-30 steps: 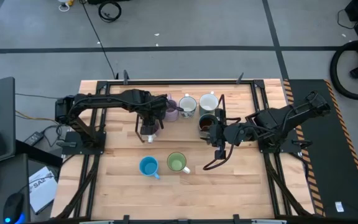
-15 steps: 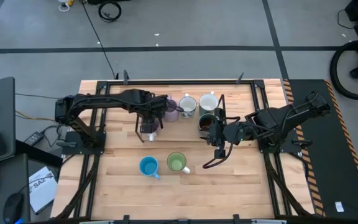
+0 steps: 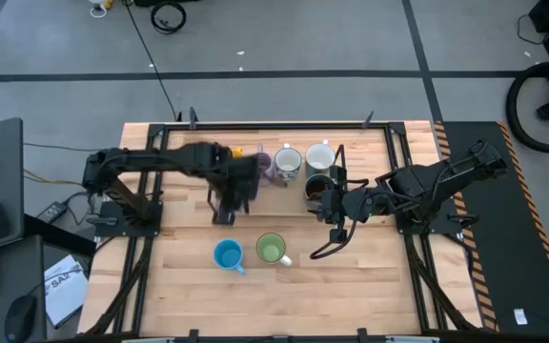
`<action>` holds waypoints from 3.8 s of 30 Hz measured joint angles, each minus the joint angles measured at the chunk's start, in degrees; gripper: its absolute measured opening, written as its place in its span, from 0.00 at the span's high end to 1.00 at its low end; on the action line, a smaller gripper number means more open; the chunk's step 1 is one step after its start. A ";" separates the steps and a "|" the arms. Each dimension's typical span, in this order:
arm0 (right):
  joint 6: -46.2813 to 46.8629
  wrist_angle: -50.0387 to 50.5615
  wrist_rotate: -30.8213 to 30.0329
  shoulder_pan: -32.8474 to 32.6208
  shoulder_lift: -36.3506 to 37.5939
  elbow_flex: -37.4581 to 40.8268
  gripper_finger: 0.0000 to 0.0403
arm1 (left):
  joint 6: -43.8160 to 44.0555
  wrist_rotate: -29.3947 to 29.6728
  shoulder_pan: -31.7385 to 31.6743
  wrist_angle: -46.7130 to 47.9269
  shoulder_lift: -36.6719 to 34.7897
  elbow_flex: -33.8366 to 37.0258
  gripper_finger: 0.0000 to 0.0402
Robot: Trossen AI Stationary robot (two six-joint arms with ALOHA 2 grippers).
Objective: Place coffee mugs
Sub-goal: Put the blue mug on the shelf
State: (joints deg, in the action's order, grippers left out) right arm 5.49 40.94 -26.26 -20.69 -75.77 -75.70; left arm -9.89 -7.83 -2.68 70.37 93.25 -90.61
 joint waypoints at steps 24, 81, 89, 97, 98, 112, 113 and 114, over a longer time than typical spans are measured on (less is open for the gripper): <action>-5.08 0.67 0.31 0.27 0.00 0.00 0.68 | 42.90 11.90 22.40 -7.70 0.07 12.09 0.71; -6.09 -4.89 9.90 5.95 -0.09 0.02 0.68 | 45.20 4.56 19.04 -24.10 -9.16 32.33 0.94; -4.73 -8.42 9.90 5.82 -0.11 4.00 0.68 | 26.52 4.17 17.44 -13.86 -9.26 18.57 0.94; -0.11 -14.15 9.90 4.98 -0.11 9.99 0.68 | 15.43 8.96 11.58 -9.18 -9.26 6.68 0.94; 0.37 -14.58 9.90 4.72 -0.11 10.56 0.68 | 13.85 9.56 10.51 -9.17 -9.24 5.73 0.94; 6.46 -9.07 3.94 0.44 2.59 9.07 0.68 | 0.15 9.22 -1.82 -12.87 -1.79 1.14 0.94; 6.79 -8.51 3.38 0.15 3.01 8.57 0.68 | -0.52 9.11 -2.10 -12.31 -0.35 -0.16 0.94; 6.96 -8.14 3.06 -0.18 3.32 8.26 0.68 | -1.37 9.09 -2.33 -11.42 1.12 -1.48 0.94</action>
State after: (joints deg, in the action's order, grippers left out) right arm 12.45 32.80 -23.20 -20.86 -72.45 -67.44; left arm -11.26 1.26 -5.01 58.95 94.37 -92.09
